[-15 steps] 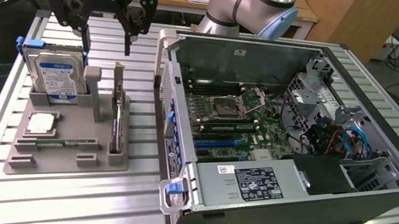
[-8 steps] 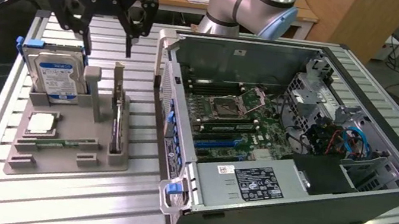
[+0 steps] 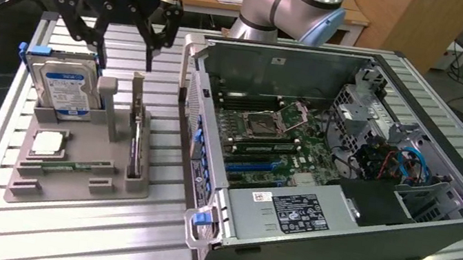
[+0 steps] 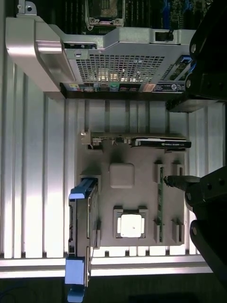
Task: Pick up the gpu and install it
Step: 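Pick up the gpu and move the gpu toward the slot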
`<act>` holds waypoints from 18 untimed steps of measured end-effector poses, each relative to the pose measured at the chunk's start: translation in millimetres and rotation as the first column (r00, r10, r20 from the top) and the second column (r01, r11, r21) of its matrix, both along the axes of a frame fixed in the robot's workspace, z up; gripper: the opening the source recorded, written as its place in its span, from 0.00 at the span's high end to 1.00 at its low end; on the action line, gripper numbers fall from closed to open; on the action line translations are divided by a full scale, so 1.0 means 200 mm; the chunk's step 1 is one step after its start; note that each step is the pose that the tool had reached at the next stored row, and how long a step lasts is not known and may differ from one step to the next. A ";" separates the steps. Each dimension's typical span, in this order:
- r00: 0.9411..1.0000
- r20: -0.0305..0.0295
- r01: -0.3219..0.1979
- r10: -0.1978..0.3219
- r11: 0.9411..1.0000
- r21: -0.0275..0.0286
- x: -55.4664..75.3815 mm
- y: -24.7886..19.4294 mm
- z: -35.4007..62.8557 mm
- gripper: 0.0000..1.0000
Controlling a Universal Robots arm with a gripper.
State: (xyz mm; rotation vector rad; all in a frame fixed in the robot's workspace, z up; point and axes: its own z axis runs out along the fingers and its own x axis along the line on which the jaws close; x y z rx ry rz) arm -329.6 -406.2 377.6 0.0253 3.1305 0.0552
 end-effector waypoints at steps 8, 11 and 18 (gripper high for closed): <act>1.000 0.000 0.000 0.000 1.000 -0.003 0.00 0.000 -0.038 0.35; 1.000 0.001 -0.001 0.001 1.000 -0.004 0.00 0.000 -0.051 0.35; 1.000 0.001 0.000 0.000 1.000 -0.007 0.00 0.000 -0.068 0.35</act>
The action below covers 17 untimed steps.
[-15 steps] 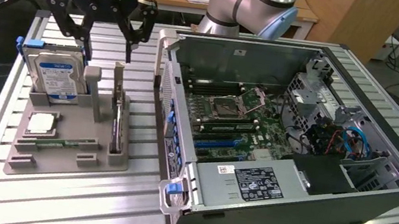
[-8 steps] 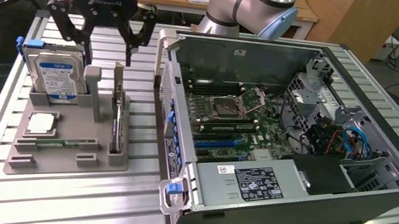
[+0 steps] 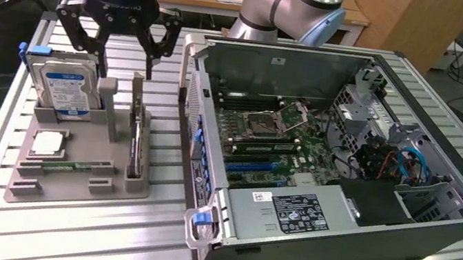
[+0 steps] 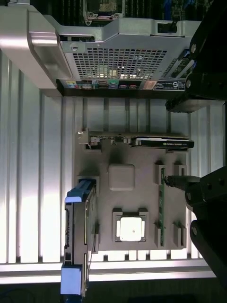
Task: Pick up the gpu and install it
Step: 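Pick up the gpu and move the gpu toward the slot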
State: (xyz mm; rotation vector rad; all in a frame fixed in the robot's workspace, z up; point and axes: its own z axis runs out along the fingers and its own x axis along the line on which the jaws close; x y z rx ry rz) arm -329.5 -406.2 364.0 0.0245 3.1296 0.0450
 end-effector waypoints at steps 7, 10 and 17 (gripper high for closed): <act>1.000 0.000 0.000 0.000 1.000 0.000 0.00 0.000 -0.028 0.35; 1.000 0.000 0.000 0.000 1.000 0.000 0.00 0.000 -0.036 0.35; 1.000 0.000 0.000 0.000 1.000 0.001 0.00 0.000 -0.062 0.35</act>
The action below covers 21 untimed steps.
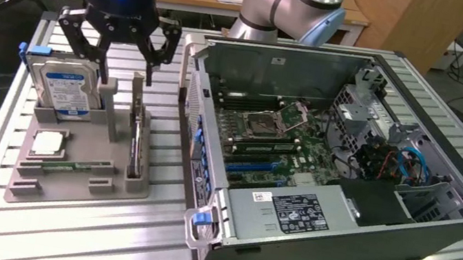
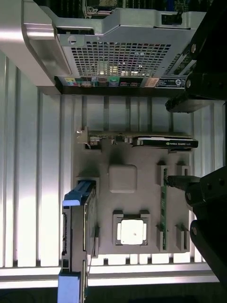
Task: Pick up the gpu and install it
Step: 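Pick up the gpu and move the gpu toward the slot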
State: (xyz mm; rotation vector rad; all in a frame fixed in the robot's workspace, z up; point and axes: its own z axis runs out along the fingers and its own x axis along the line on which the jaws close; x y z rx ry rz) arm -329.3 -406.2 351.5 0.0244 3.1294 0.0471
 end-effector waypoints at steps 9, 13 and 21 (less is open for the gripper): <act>1.000 0.000 0.000 0.000 1.000 0.000 0.00 0.000 -0.035 0.35; 1.000 0.000 0.000 0.000 1.000 0.000 0.00 0.000 -0.053 0.35; 1.000 0.000 0.000 0.000 1.000 0.000 0.00 0.000 -0.091 0.35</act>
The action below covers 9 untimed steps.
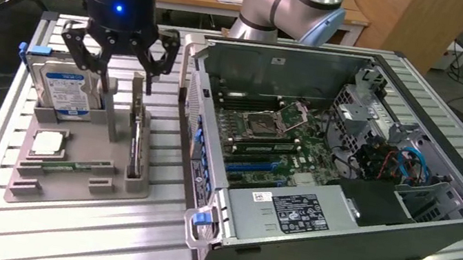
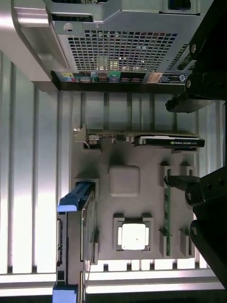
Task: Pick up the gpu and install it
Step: 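Pick up the gpu and move the gpu toward the slot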
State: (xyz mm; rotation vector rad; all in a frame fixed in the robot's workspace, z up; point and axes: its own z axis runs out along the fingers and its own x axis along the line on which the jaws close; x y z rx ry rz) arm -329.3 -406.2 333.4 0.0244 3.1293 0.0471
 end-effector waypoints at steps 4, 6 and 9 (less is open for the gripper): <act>1.000 0.000 0.000 0.000 1.000 0.000 0.00 0.000 -0.018 0.35; 1.000 0.000 0.000 0.000 1.000 0.000 0.00 0.000 -0.026 0.35; 1.000 0.000 0.000 0.000 1.000 0.000 0.00 0.000 -0.041 0.35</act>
